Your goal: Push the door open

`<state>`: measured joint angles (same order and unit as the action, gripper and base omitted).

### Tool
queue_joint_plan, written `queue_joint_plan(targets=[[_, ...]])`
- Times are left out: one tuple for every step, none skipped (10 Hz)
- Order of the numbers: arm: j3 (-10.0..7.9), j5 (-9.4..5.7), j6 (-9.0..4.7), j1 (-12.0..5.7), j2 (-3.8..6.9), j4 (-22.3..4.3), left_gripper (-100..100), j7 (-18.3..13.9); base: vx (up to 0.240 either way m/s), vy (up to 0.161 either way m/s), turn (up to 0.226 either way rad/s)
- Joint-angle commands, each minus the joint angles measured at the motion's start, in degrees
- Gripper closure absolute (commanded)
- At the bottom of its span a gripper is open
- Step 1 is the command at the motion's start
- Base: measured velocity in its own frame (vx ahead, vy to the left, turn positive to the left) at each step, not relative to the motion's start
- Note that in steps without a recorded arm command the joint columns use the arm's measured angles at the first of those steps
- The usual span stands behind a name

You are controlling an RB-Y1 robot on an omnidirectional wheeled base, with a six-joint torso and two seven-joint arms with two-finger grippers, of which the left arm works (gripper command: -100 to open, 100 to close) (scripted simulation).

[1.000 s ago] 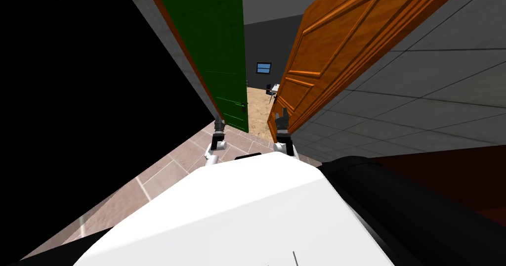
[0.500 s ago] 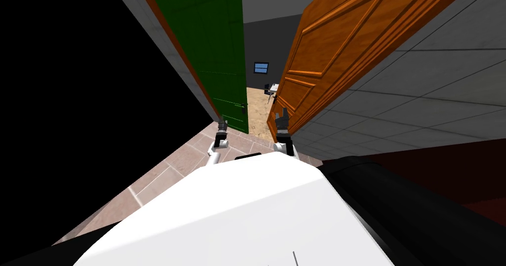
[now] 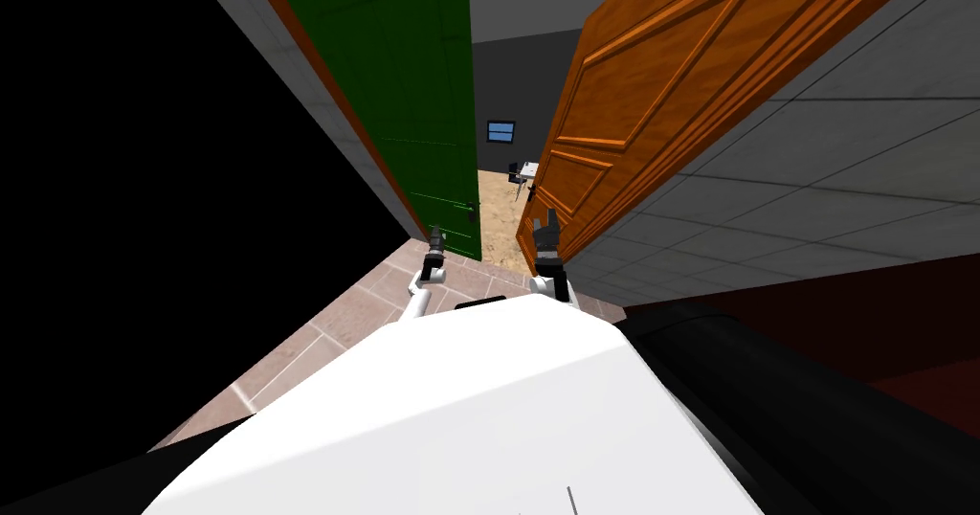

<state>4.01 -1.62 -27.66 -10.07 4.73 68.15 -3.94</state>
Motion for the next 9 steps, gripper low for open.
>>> queue_joint_plan(targets=[[0.40,0.22,0.09,-1.23,-0.18,-2.11,-100,-0.17,0.090,0.088,-0.071],[0.60,0.34,0.08,-2.14,-0.29,-3.60,-100,-0.27,0.081,0.086,-0.076],[0.80,0.46,0.07,-3.01,-0.44,-5.03,-100,-0.36,0.070,0.078,-0.075],[0.99,0.57,0.06,-3.88,-0.59,-6.45,-100,-0.46,0.075,0.069,-0.075],[1.18,0.68,0.05,-4.75,-0.75,-7.87,-100,-0.55,0.078,0.083,-0.073],[1.38,0.80,0.05,-5.61,-0.90,-9.29,-100,-0.65,0.077,0.077,-0.074],[1.38,0.80,0.05,-5.61,-0.90,-9.29,-100,-0.65,0.044,0.050,-0.020],[1.57,0.91,0.04,-6.48,-1.05,-10.72,-100,-0.75,0.044,0.049,-0.048],[1.75,1.02,0.03,-7.29,-1.24,-12.05,-100,-0.84,0.061,0.063,-0.071]])
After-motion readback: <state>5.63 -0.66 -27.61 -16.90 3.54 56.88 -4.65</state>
